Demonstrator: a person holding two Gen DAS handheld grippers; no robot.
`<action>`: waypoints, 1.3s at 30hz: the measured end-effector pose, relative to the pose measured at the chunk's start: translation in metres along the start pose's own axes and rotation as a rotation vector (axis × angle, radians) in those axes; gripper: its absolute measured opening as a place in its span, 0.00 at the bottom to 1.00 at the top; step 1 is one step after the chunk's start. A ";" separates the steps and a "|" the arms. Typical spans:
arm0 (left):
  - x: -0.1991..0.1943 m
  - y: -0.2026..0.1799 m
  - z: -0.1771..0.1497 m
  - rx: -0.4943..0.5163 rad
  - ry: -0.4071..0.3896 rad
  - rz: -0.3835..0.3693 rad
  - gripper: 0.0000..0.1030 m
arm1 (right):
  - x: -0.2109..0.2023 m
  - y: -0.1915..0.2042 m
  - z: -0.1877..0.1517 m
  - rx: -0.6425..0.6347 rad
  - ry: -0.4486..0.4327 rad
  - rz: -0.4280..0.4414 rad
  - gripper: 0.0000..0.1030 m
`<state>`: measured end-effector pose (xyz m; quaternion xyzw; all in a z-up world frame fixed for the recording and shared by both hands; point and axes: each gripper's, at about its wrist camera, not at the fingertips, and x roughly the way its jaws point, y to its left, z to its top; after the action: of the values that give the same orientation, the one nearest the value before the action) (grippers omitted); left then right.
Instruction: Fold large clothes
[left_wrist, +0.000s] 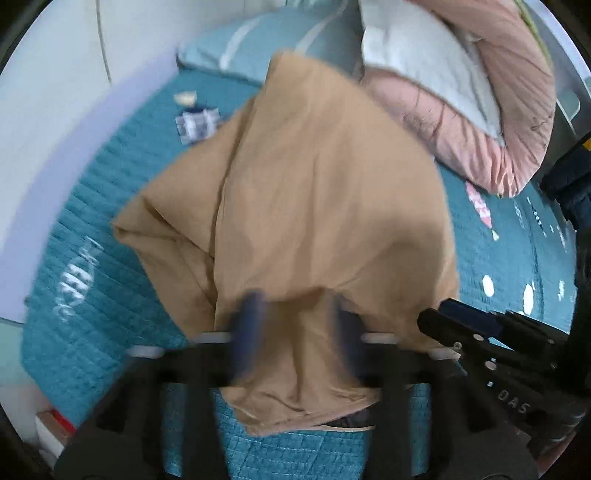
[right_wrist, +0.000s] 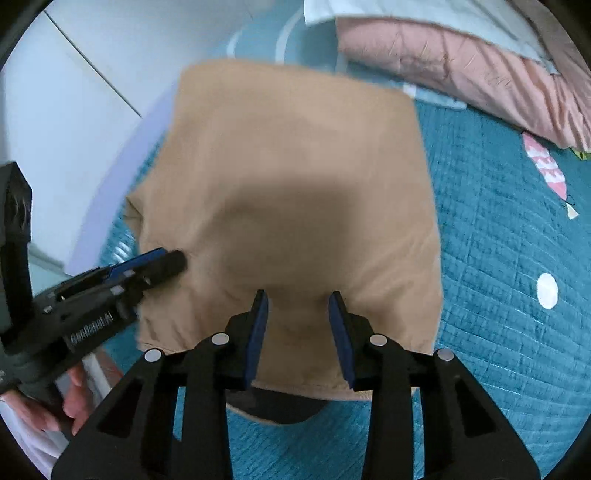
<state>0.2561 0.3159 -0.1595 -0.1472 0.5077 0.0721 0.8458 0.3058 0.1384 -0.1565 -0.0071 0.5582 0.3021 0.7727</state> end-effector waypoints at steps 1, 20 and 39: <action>-0.010 -0.007 -0.002 0.023 -0.052 0.050 0.71 | -0.004 0.001 0.001 -0.009 -0.006 -0.007 0.33; -0.086 -0.098 -0.066 0.100 -0.176 0.210 0.86 | -0.107 -0.049 -0.060 0.108 -0.201 -0.195 0.91; -0.151 -0.182 -0.191 0.084 -0.272 0.201 0.87 | -0.207 -0.073 -0.204 0.033 -0.472 -0.274 0.91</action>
<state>0.0738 0.0860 -0.0788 -0.0490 0.4031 0.1543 0.9007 0.1255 -0.0872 -0.0774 0.0005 0.3613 0.1788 0.9152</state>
